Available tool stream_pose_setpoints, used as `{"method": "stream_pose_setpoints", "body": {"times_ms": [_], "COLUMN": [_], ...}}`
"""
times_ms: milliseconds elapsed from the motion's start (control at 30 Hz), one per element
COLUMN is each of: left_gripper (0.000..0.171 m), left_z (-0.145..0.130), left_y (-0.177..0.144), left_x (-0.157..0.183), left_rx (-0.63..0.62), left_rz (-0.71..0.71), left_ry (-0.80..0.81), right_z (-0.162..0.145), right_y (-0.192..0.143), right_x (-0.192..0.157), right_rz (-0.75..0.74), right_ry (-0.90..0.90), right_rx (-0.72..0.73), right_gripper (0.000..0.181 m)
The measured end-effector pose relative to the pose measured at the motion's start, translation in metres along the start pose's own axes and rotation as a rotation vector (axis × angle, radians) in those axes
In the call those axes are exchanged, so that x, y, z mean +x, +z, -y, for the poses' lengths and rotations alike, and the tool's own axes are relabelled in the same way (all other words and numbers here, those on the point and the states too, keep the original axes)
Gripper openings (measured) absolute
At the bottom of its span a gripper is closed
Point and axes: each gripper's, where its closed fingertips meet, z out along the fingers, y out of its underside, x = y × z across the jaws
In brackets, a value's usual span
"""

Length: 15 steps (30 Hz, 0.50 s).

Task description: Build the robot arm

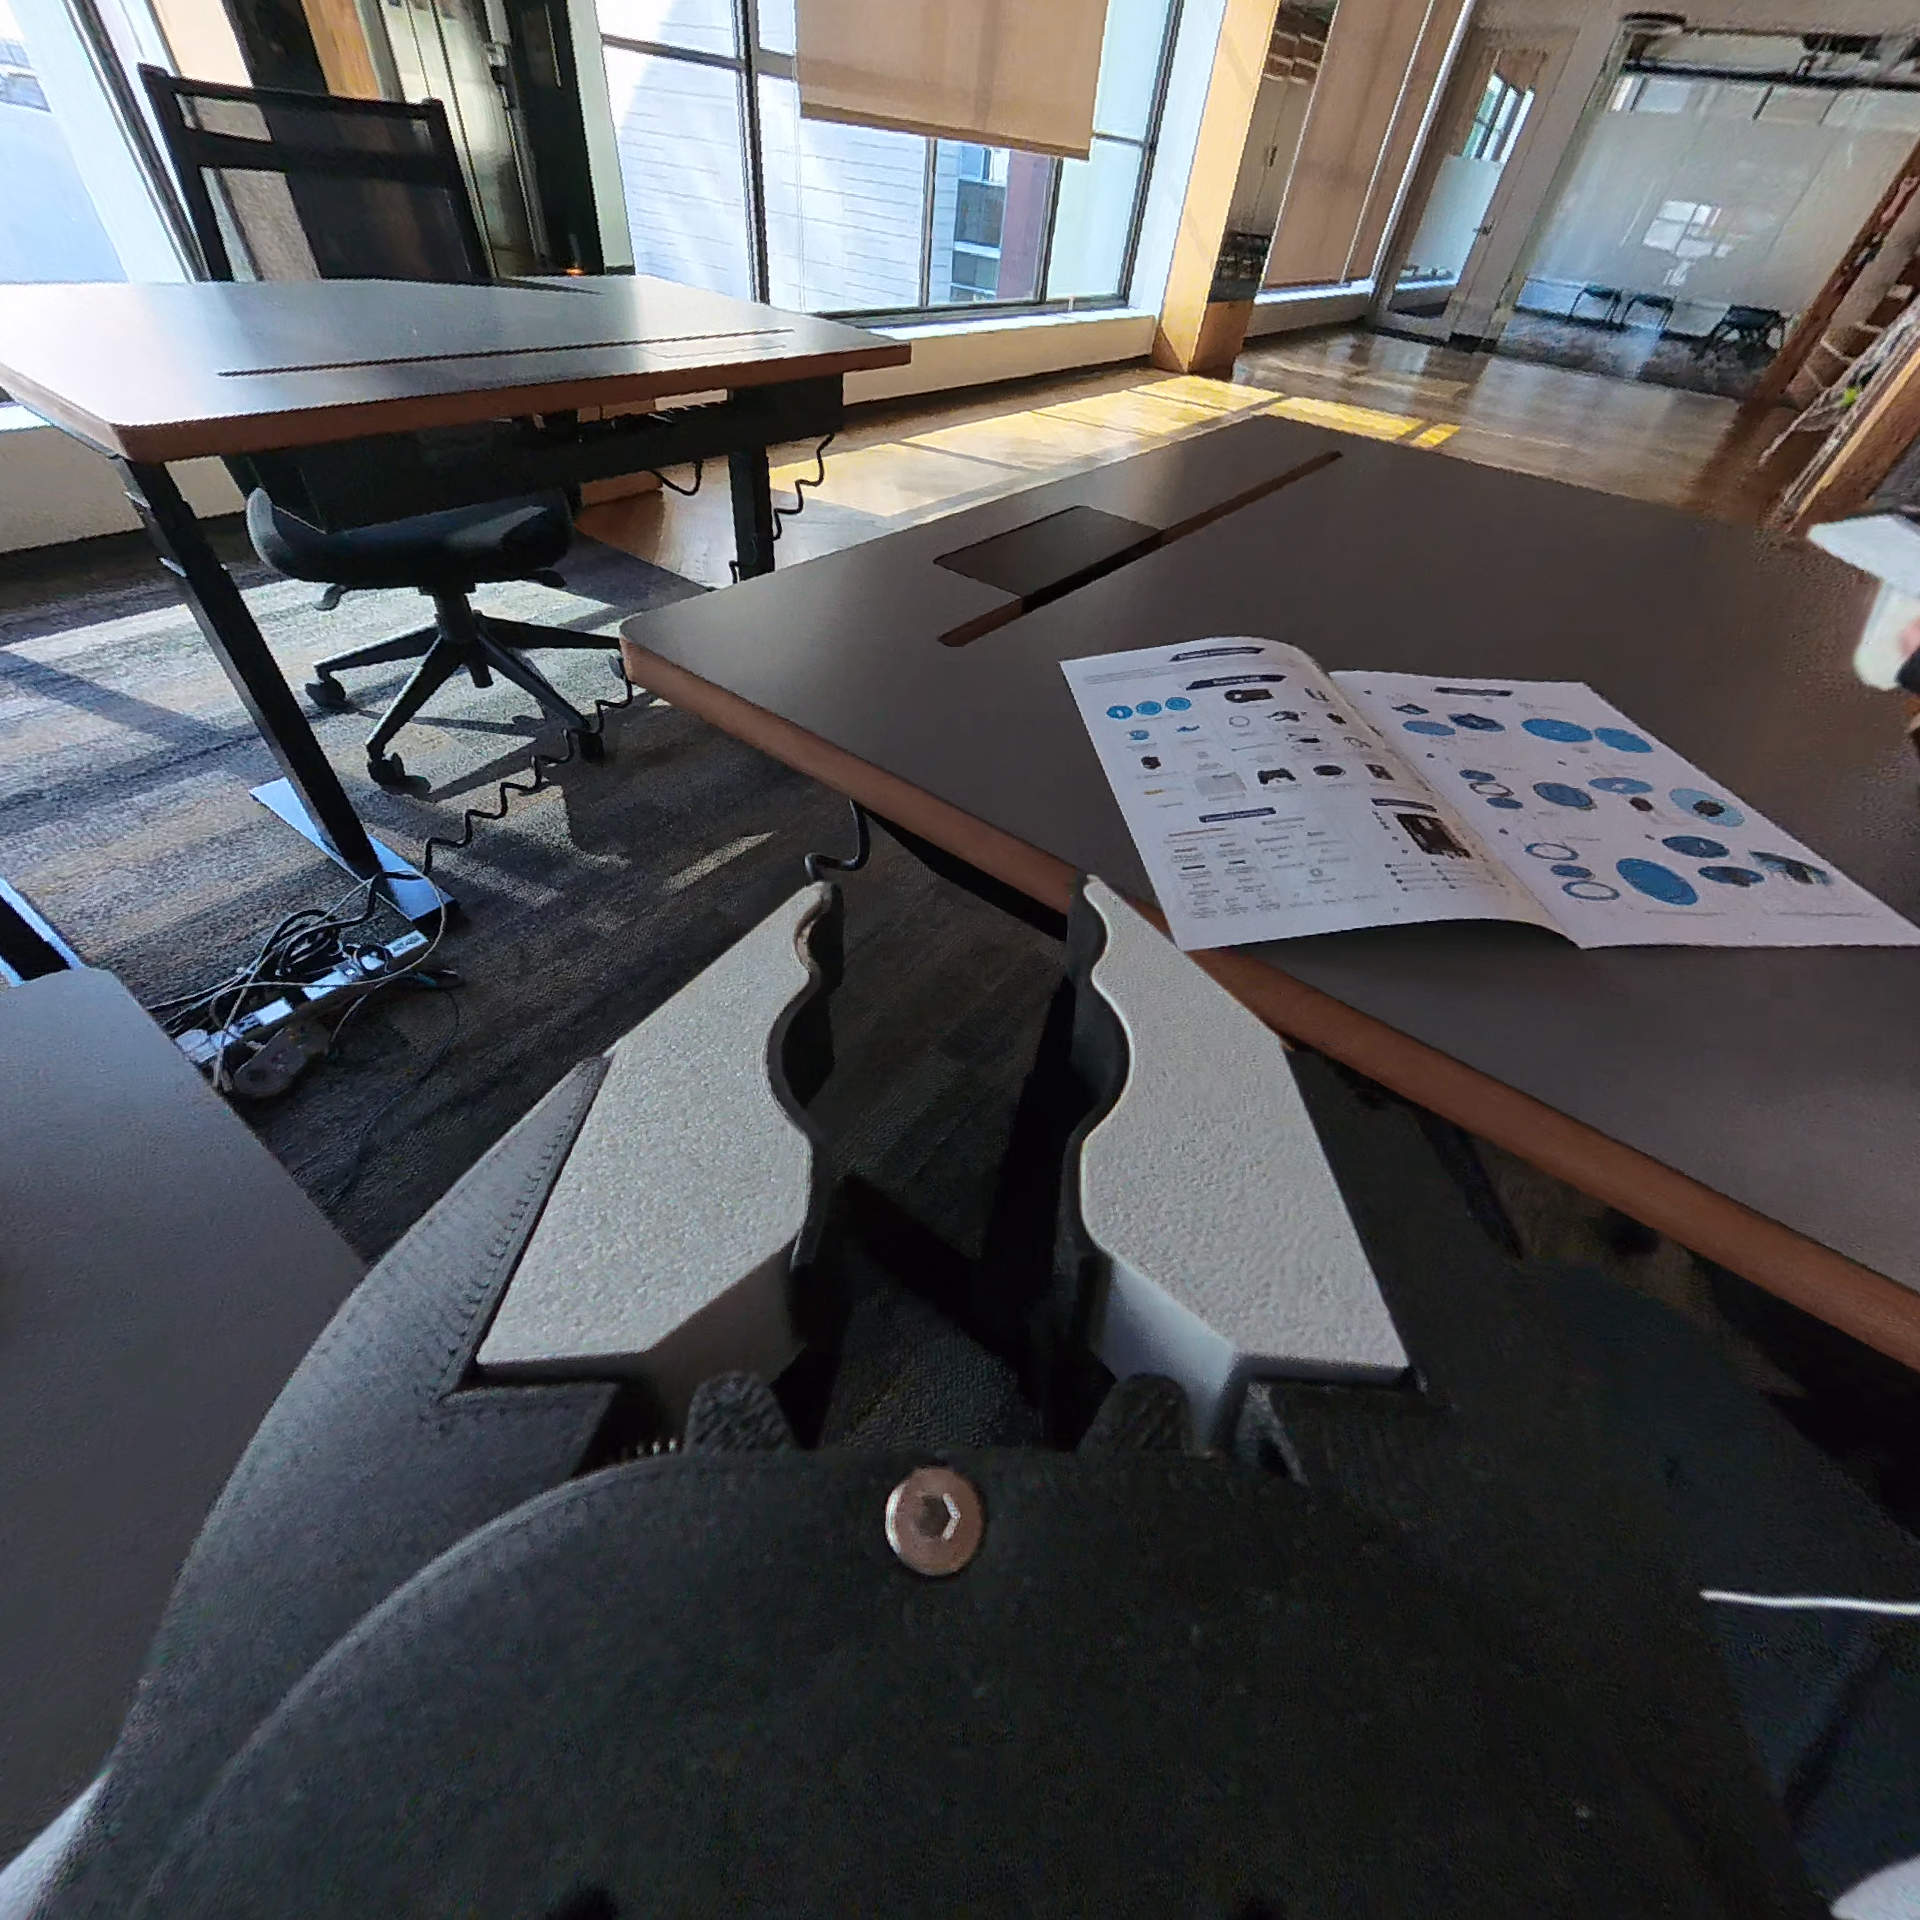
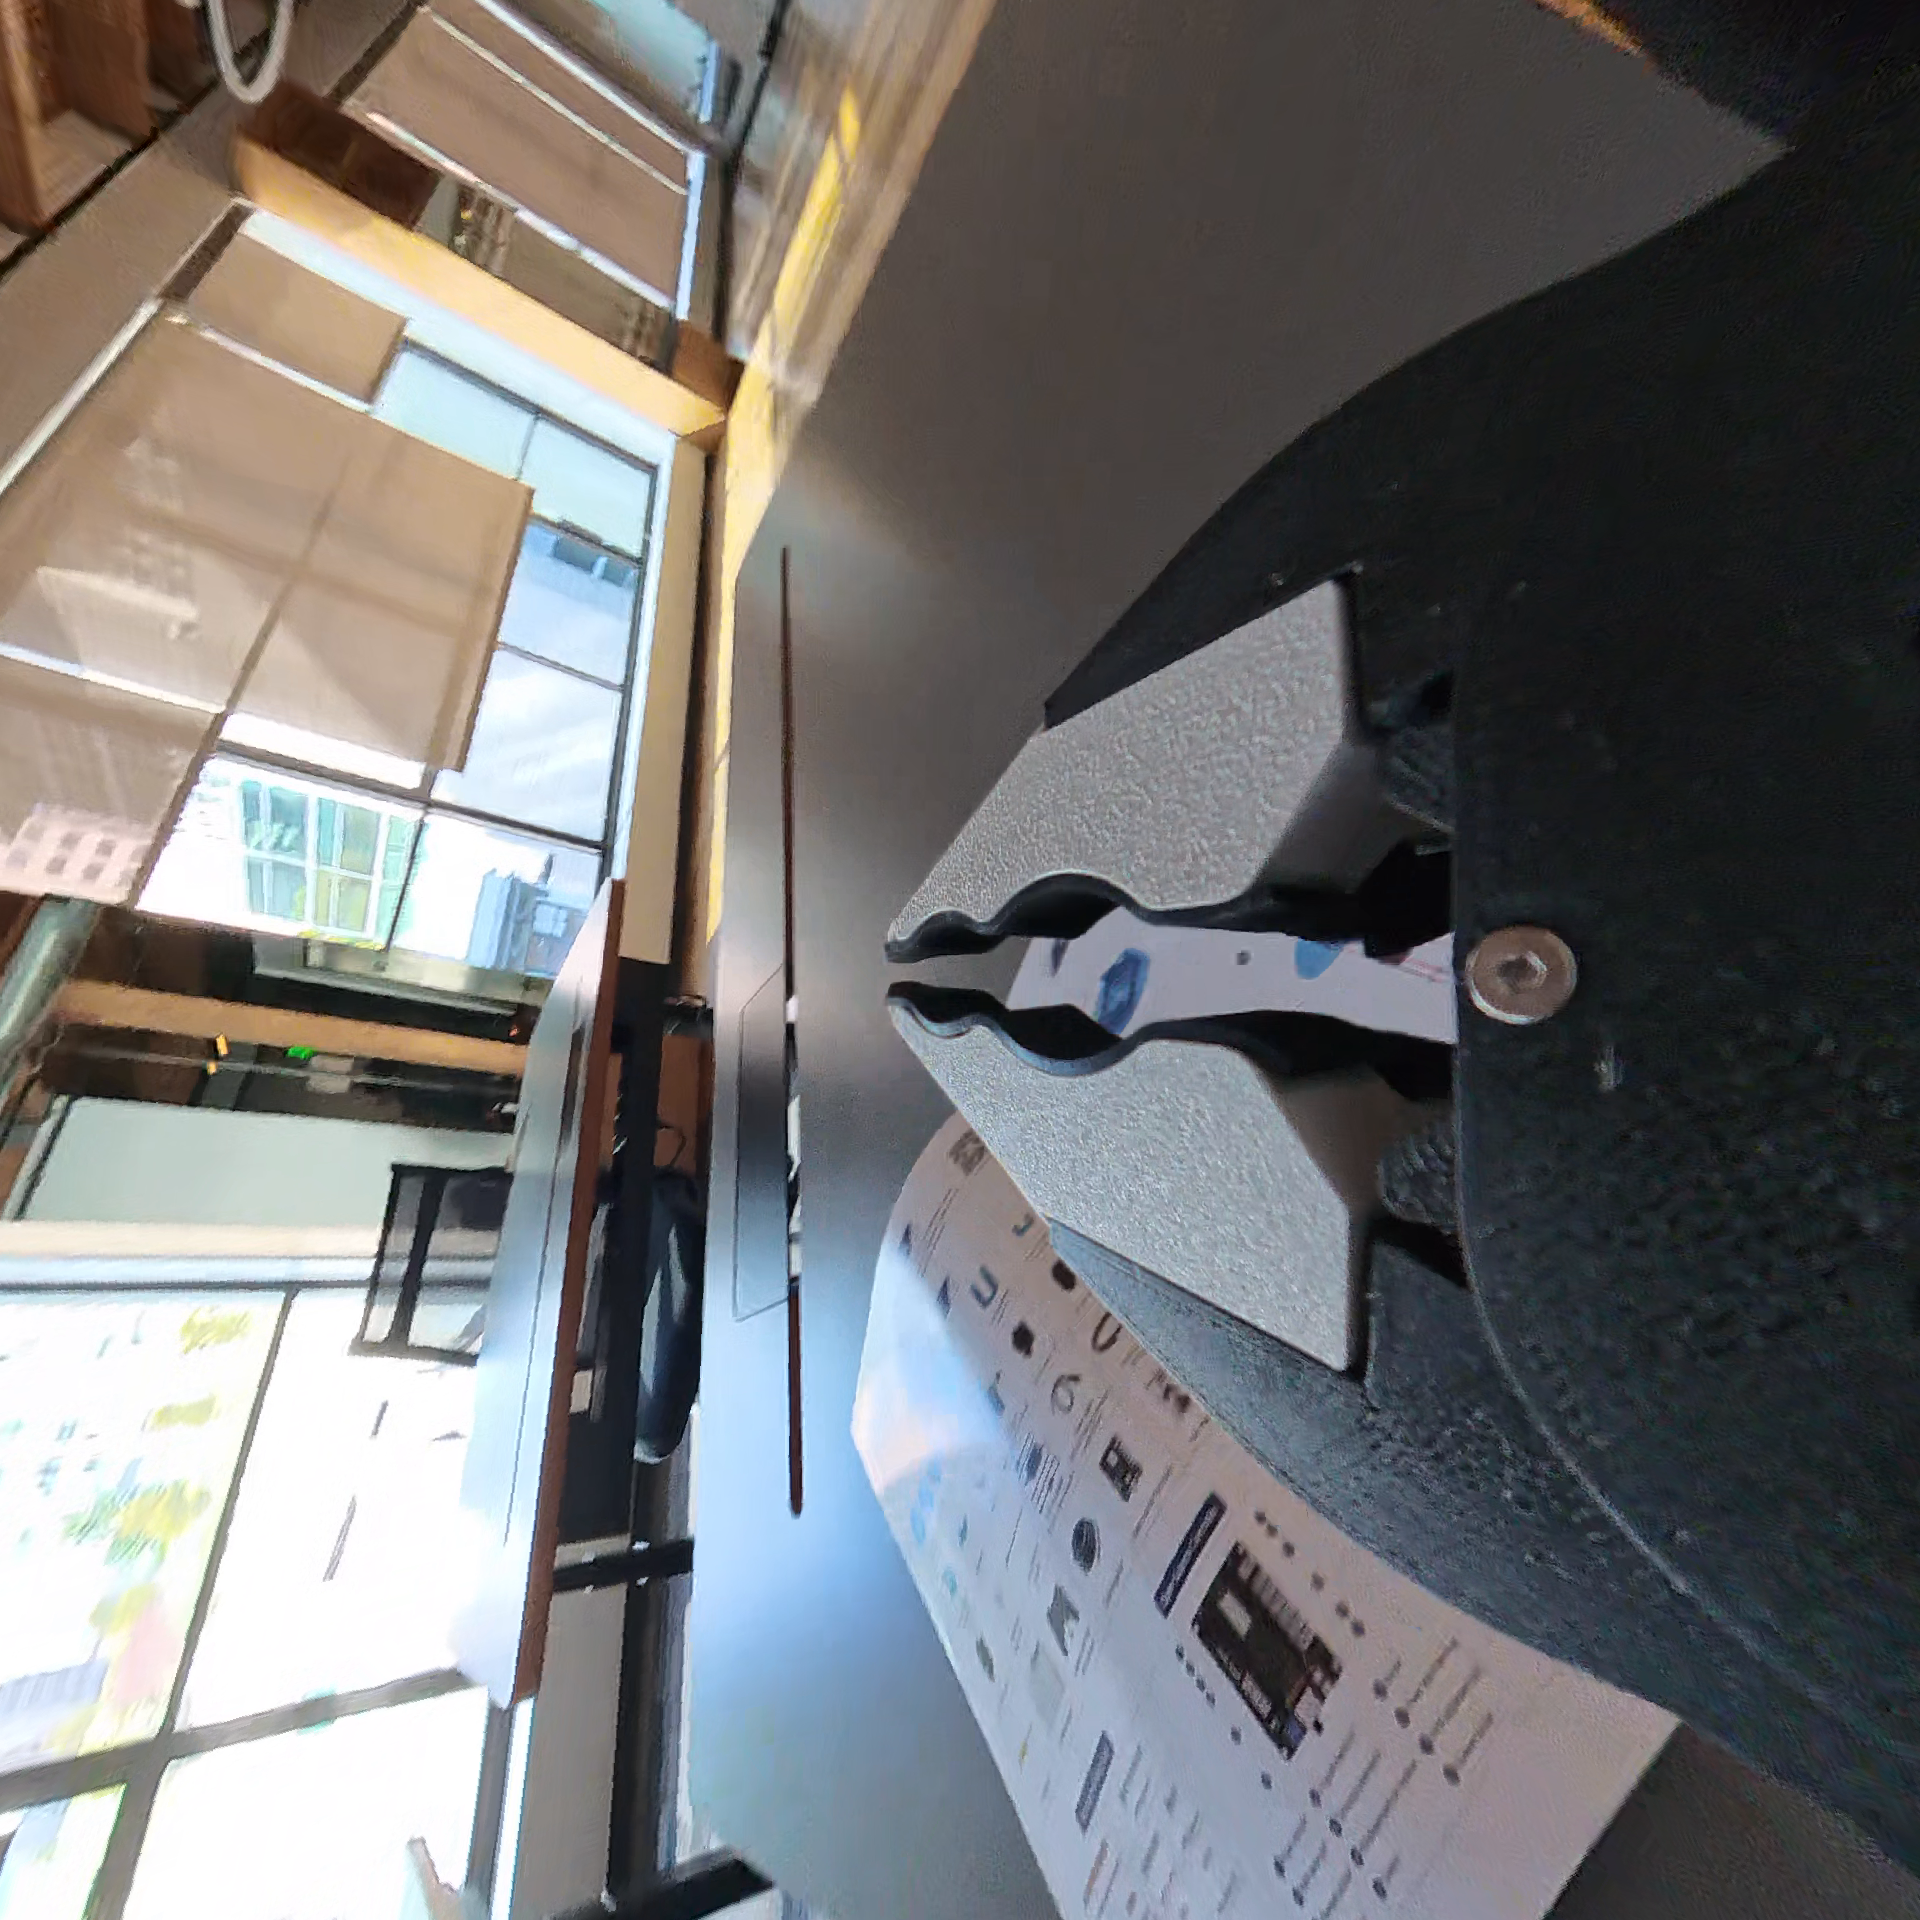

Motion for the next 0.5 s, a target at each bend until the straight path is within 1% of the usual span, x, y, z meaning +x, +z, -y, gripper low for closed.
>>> {"method": "stream_pose_setpoints", "body": {"times_ms": [33, 100, 167, 233, 300, 367, 500], "left_gripper": [0.042, 0.04, 0.037, 0.037, 0.038, 0.037, 0.04], "left_z": [-0.001, 0.006, 0.02, 0.03, 0.031, 0.027, 0.016], "left_y": [0.001, 0.001, 0.003, 0.009, 0.017, 0.024, 0.027], "left_x": [-0.003, -0.008, -0.004, 0.003, 0.002, -0.005, -0.026], "left_rx": [-0.007, 0.018, 0.077, 0.109, 0.102, 0.084, 0.015], "left_rz": [0.013, 0.041, 0.017, -0.022, -0.004, 0.042, 0.133], "left_ry": [0.009, 0.0, -0.043, -0.072, -0.063, -0.028, 0.029], "right_z": [-0.008, -0.021, -0.029, -0.033, -0.031, -0.024, -0.031], "right_y": [0.001, 0.007, 0.01, 0.013, 0.015, 0.017, 0.024], "right_x": [0.006, 0.007, 0.005, 0.01, 0.015, 0.012, 0.0], "right_rz": [0.0, 0.055, 0.095, 0.063, 0.023, 0.026, 0.062], "right_ry": [0.024, 0.088, 0.122, 0.102, 0.088, 0.091, 0.097], "right_rx": [-0.038, -0.1, -0.137, -0.153, -0.136, -0.091, -0.113], "right_gripper": [0.003, 0.003, 0.003, 0.001, 0.0, 0.0, 0.0]}}
